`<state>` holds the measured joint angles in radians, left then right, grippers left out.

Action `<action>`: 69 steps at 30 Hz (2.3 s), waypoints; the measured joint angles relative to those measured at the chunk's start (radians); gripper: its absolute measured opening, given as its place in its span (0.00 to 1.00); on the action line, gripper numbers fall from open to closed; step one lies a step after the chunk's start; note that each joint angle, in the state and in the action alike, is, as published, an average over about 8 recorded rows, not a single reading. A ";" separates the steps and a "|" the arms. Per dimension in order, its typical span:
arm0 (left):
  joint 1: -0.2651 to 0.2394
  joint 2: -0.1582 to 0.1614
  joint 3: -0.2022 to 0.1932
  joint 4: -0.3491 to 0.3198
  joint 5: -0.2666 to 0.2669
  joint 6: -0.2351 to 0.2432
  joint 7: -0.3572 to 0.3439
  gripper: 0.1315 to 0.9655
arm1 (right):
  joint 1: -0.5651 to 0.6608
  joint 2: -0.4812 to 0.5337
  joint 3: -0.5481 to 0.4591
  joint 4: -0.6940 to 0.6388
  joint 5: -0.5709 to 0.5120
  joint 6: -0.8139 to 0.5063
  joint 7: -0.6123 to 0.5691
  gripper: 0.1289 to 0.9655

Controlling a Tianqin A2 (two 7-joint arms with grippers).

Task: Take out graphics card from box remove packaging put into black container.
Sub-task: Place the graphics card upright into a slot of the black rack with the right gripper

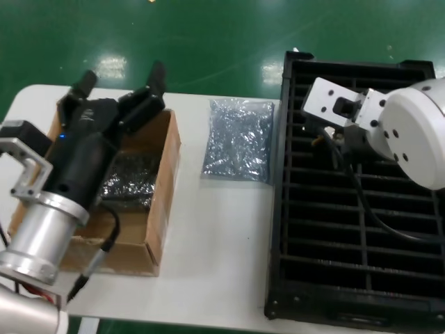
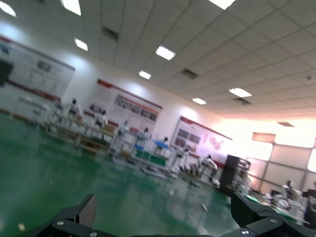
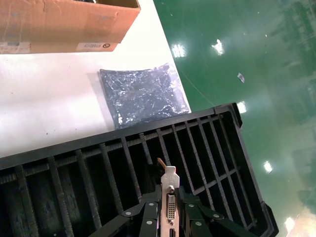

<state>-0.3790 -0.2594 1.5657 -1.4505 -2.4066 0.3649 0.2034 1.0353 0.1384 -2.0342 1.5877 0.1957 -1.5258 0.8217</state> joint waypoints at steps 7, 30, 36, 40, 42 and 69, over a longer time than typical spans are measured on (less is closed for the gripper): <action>0.047 0.055 -0.098 -0.098 0.075 0.036 0.053 1.00 | 0.006 -0.002 -0.009 -0.038 0.005 0.035 -0.003 0.07; 0.030 0.133 -0.228 -0.058 0.173 0.233 0.210 1.00 | 0.054 -0.014 -0.042 -0.203 0.029 0.122 -0.027 0.07; 0.025 0.143 -0.233 -0.051 0.182 0.251 0.219 1.00 | 0.063 -0.008 -0.046 -0.206 0.045 0.105 -0.024 0.07; 0.016 0.149 -0.232 -0.043 0.189 0.255 0.222 1.00 | 0.062 0.001 -0.048 -0.189 0.053 0.084 -0.016 0.07; 0.011 0.152 -0.231 -0.040 0.192 0.256 0.222 1.00 | 0.061 0.004 -0.050 -0.180 0.056 0.074 -0.012 0.07; -0.003 0.169 -0.235 -0.036 0.207 0.271 0.229 1.00 | 0.067 0.039 -0.070 -0.146 0.109 0.027 0.007 0.07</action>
<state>-0.3822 -0.0901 1.3308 -1.4861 -2.1997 0.6363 0.4322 1.1019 0.1779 -2.1046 1.4412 0.3050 -1.4990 0.8282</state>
